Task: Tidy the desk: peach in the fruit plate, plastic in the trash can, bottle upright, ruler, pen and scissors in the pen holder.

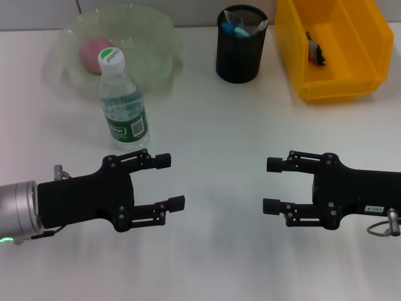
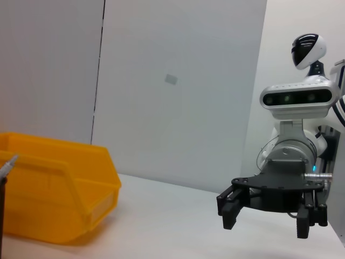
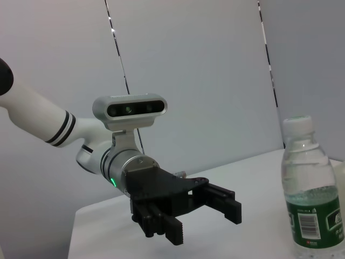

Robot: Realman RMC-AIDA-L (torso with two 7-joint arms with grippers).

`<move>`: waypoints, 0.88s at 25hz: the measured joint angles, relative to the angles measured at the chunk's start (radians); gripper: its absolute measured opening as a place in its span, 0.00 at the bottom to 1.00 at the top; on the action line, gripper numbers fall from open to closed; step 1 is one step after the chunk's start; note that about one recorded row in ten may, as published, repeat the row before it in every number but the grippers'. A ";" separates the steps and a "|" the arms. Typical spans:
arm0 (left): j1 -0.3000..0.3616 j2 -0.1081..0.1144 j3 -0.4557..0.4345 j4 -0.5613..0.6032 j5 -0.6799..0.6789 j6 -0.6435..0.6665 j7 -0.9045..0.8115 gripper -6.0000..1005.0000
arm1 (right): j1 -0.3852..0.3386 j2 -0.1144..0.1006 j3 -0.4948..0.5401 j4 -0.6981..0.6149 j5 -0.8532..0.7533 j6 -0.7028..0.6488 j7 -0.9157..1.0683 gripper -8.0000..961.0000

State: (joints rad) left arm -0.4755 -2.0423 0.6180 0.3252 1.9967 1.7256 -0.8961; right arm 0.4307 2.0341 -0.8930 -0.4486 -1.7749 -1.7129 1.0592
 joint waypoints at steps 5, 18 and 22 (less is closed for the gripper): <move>0.001 0.000 0.000 0.000 -0.001 0.000 0.000 0.79 | 0.003 0.000 -0.001 0.000 0.000 0.001 0.000 0.79; 0.000 0.004 0.000 0.000 0.004 0.000 0.000 0.78 | 0.005 0.000 -0.001 -0.002 0.000 0.001 -0.001 0.79; 0.000 0.004 0.002 0.000 0.006 0.000 0.000 0.78 | 0.004 0.000 -0.001 -0.002 0.000 0.001 -0.001 0.79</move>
State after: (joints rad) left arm -0.4754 -2.0382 0.6197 0.3252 2.0022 1.7257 -0.8964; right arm 0.4350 2.0342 -0.8943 -0.4509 -1.7749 -1.7121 1.0583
